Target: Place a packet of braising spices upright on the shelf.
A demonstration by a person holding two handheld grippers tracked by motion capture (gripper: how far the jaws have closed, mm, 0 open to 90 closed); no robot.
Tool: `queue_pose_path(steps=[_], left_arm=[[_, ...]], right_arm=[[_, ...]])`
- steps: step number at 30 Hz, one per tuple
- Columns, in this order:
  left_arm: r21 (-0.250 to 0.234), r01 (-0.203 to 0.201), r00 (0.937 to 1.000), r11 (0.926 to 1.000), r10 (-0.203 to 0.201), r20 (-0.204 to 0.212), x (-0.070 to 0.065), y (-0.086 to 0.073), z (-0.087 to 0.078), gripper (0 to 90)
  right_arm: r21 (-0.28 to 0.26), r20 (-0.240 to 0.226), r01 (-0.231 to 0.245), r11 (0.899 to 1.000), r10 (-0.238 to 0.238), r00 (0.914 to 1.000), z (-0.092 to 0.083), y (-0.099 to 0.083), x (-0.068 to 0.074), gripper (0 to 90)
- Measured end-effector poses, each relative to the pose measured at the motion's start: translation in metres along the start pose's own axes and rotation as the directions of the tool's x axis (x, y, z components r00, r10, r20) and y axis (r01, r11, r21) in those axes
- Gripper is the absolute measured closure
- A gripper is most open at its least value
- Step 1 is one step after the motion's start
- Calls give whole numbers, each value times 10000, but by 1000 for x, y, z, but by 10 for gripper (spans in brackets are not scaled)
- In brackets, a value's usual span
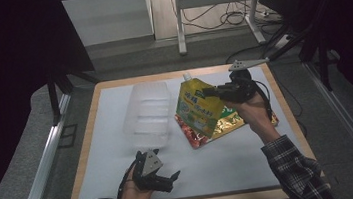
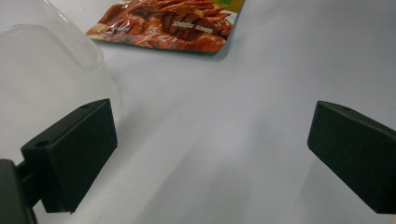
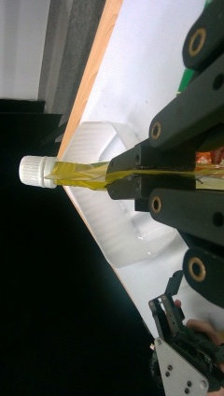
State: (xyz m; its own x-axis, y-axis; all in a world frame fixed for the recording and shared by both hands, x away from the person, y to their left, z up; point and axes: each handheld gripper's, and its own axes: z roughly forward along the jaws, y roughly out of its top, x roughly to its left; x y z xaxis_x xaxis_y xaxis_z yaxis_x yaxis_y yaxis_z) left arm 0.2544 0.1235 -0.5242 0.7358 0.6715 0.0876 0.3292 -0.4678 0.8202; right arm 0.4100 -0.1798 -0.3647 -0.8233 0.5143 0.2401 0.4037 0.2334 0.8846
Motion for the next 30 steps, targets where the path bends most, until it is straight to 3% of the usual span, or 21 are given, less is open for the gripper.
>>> queue_pose_path(steps=[13, 30], left_arm=[[-40, 89, 9999, 10000, -89, -53, 4, -1, -2, 11], [35, -213, 9997, 9998, 213, 99, -1, -1, 1, 10]], right_arm=[[-70, 41, 71, 10000, -70, 10000, 18, 20, -7, 876], [-174, 176, 161, 9997, -158, 9997, 48, 45, -18, 876]])
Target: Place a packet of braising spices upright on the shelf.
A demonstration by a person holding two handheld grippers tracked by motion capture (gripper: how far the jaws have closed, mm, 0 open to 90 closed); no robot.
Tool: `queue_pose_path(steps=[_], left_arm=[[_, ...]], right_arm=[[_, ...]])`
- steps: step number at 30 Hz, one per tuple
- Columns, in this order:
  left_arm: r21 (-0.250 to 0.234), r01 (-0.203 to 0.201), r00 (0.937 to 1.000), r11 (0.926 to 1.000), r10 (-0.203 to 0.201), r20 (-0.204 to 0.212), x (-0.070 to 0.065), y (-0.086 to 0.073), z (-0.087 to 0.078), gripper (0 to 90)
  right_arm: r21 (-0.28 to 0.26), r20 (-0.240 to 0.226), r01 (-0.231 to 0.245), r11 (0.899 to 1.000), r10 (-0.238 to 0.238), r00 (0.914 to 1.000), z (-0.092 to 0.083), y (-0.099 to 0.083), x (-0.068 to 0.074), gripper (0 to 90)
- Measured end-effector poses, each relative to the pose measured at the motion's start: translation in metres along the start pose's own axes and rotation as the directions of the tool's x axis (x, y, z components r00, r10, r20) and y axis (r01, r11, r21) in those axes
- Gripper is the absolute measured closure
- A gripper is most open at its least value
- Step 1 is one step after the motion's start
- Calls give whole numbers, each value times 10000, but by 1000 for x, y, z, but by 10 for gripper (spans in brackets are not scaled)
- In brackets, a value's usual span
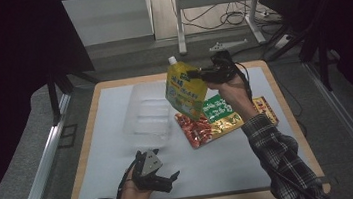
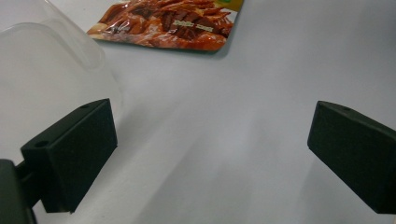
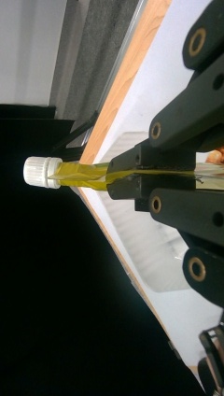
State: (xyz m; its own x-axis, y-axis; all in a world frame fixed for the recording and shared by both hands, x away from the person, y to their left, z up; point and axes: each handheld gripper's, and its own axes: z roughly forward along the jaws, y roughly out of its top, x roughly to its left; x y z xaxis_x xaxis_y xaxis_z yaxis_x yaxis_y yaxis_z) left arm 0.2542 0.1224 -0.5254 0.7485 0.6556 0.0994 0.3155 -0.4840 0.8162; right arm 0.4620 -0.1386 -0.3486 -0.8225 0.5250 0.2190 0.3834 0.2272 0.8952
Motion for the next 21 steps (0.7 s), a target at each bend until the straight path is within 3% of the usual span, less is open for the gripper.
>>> queue_pose_path(steps=[11, 21], left_arm=[[29, -179, 9997, 9998, 178, 135, -3, 1, 3, 10], [-43, -97, 9998, 9999, 98, 186, -3, 2, 3, 7]], right_arm=[[-82, -65, 3, 10000, -4, 10000, 18, 14, -9, 876], [-46, -125, 70, 10000, -71, 9999, 41, 23, -15, 876]])
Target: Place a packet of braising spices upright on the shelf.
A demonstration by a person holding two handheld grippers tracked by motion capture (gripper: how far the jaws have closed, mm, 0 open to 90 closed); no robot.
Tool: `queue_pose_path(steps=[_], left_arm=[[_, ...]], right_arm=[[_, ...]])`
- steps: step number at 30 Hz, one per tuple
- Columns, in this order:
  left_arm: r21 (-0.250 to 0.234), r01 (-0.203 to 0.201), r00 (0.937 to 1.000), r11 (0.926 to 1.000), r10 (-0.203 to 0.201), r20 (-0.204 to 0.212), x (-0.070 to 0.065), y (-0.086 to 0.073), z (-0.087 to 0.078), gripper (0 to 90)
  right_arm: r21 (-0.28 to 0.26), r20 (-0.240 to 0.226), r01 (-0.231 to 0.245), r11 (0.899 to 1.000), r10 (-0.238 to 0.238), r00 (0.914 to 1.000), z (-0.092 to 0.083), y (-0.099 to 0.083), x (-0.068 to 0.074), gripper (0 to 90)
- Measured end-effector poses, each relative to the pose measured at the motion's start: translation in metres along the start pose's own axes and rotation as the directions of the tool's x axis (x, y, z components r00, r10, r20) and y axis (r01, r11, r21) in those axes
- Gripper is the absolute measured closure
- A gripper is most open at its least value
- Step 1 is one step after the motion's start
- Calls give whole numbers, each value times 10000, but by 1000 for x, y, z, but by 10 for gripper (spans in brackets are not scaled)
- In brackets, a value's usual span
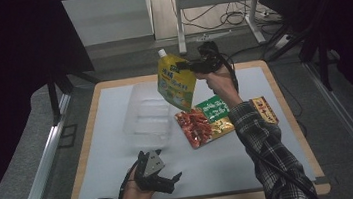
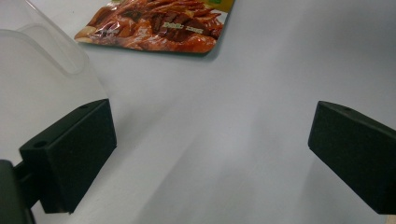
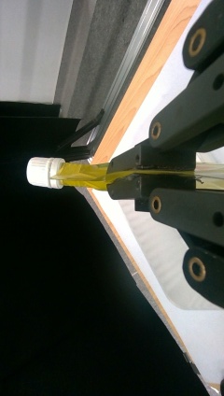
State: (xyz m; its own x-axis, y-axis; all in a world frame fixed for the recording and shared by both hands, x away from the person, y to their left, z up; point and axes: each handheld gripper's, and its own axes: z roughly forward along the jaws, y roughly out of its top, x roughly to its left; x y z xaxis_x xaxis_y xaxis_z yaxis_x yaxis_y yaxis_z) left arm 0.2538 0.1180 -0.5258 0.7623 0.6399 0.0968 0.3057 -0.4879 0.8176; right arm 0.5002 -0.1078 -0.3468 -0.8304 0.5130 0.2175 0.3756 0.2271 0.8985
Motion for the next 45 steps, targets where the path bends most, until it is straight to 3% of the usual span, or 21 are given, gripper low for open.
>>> queue_pose_path(steps=[13, 23, 31, 45], left_arm=[[-210, 305, 9991, 9993, -299, 303, -2, 2, -1, 18], [-110, 71, 9993, 9999, -67, 360, -5, 3, 1, 18], [-132, 23, 9993, 9999, -18, 360, -6, 3, 2, 18], [-130, -4, 9991, 9999, 9, 421, -7, 4, 2, 17]], right_arm=[[-97, -126, 56, 9999, -58, 9999, 30, 13, -3, 876], [-266, -229, -1, 9996, -5, 9997, 48, 18, -5, 876], [-236, -257, 275, 9993, -282, 9993, 70, 23, -3, 876], [359, -411, 651, 9972, -637, 9971, 105, 13, -1, 876]])
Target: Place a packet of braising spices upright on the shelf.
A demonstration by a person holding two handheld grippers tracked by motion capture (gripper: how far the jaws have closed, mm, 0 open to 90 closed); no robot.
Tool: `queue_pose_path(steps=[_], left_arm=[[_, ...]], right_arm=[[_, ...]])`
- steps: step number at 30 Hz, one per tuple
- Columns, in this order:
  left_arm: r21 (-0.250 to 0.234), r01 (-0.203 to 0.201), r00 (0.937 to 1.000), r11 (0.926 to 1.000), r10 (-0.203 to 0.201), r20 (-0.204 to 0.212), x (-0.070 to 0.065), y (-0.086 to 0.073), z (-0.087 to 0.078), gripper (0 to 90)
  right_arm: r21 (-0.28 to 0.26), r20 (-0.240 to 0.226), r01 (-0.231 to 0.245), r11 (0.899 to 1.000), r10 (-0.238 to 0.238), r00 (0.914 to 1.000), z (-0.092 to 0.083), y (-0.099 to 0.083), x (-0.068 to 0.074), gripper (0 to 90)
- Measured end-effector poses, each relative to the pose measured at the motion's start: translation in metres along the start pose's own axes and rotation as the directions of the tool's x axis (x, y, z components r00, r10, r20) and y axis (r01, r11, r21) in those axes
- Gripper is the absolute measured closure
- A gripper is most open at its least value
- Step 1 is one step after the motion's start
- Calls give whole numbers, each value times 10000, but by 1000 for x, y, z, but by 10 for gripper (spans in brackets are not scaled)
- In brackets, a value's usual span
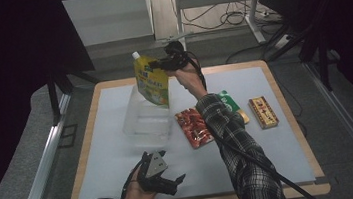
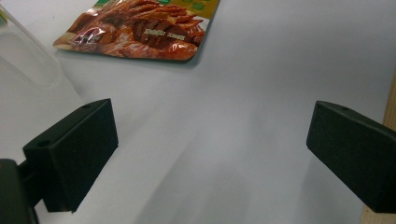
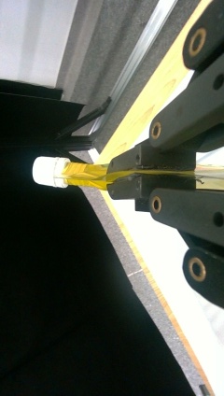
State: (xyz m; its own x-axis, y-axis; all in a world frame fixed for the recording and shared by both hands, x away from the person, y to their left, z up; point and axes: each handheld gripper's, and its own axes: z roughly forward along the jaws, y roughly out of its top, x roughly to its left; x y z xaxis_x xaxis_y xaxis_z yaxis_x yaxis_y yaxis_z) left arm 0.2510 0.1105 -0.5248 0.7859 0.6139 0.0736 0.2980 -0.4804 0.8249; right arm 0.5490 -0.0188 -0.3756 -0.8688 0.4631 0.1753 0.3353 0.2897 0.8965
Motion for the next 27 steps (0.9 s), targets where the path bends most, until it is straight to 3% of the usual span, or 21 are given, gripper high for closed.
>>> queue_pose_path(steps=[8, 13, 19, 23, 24, 27], left_arm=[[21, -5, 10000, 10000, 5, 22, 0, 0, 0, 18], [54, -58, 10000, 10000, 58, 61, -1, 0, 2, 17], [82, -122, 9999, 9999, 121, 54, -2, 0, 2, 17], [36, -44, 10000, 10000, 44, 44, -1, 0, 2, 17], [47, -40, 10000, 10000, 40, 31, 0, 0, 2, 17], [46, -84, 10000, 10000, 83, 31, -1, 0, 3, 16]], right_arm=[[251, -177, -235, 9994, 239, 9996, 14, -14, -4, 875], [561, 293, -189, 9982, 173, 9994, 15, -20, -5, 876], [468, 161, -209, 9987, 202, 9997, 16, -22, -1, 873], [717, 519, 181, 9973, -219, 9984, 15, -18, 2, 821], [665, 672, 285, 9974, -330, 9972, 12, -18, 2, 738], [611, 914, 317, 9976, -372, 9951, 6, -18, 2, 617]])
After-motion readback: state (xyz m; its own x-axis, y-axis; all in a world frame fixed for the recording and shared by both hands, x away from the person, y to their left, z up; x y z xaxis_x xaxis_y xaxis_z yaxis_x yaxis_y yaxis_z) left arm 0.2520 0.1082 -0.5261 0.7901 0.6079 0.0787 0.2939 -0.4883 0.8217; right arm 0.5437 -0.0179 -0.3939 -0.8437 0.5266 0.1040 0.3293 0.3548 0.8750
